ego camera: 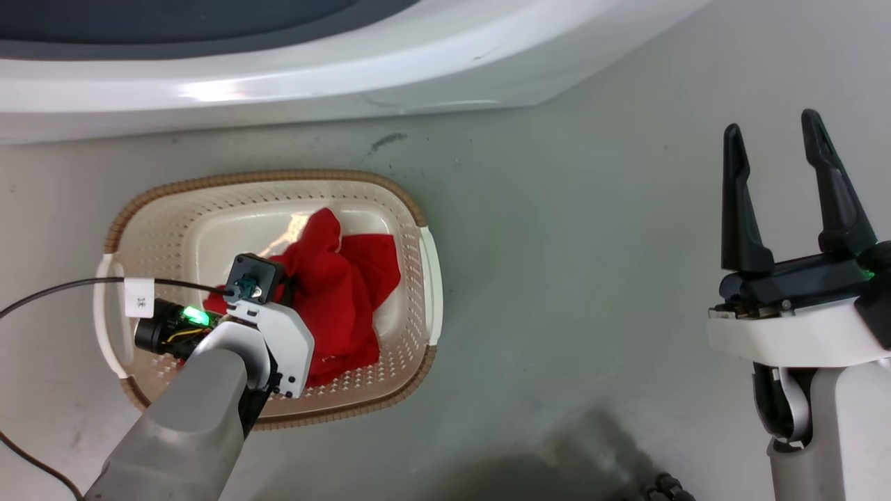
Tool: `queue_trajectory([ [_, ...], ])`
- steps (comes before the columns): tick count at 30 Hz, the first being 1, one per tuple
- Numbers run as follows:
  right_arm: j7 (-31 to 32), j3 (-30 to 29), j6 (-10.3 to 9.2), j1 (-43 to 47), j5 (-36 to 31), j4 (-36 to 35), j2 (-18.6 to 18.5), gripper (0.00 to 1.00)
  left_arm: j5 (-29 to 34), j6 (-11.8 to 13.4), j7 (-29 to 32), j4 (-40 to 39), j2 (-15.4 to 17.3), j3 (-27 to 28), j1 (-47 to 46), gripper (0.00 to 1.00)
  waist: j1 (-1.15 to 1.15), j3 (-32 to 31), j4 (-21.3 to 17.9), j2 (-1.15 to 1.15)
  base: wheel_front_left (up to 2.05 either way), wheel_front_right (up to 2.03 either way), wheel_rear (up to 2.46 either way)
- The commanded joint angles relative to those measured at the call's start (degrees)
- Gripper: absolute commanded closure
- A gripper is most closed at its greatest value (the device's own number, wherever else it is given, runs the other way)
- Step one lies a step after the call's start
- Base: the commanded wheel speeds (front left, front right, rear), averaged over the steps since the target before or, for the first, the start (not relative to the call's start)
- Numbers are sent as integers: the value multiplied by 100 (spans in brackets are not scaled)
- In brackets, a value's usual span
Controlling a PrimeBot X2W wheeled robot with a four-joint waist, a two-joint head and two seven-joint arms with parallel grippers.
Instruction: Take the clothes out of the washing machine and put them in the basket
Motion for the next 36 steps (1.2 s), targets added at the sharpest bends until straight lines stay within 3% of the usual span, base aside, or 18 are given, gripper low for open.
queue_trajectory([
  [1,-13,-27,-4,-128,32,-37,8,0,15,-33,0,262,-85,-12,-184,100,-1,238,-87,0,0,0,0],
  [7,-13,-63,-4,-219,52,-69,9,0,-87,-90,94,1194,-325,8,-533,100,-1,452,-153,0,0,0,0],
  [13,-13,-35,-4,-260,-11,-21,9,0,-112,-155,130,1540,-481,-45,-661,100,-1,441,-141,0,0,0,0],
  [14,-13,-18,-4,-275,-16,-15,9,0,-147,-144,131,1569,-517,-26,-643,72,-1,399,-137,0,0,0,0],
  [15,-13,-8,-4,-289,-14,-11,9,0,-139,-130,79,1581,-538,-32,-634,0,-1,360,-136,0,0,0,0],
  [27,-13,74,-4,170,-82,220,7,0,-357,-48,-455,1495,-828,167,43,0,-1,-827,100,0,0,0,0],
  [36,-13,63,-4,618,-189,373,7,0,98,472,-461,-291,-630,905,961,0,-1,-1726,341,0,0,0,0],
])
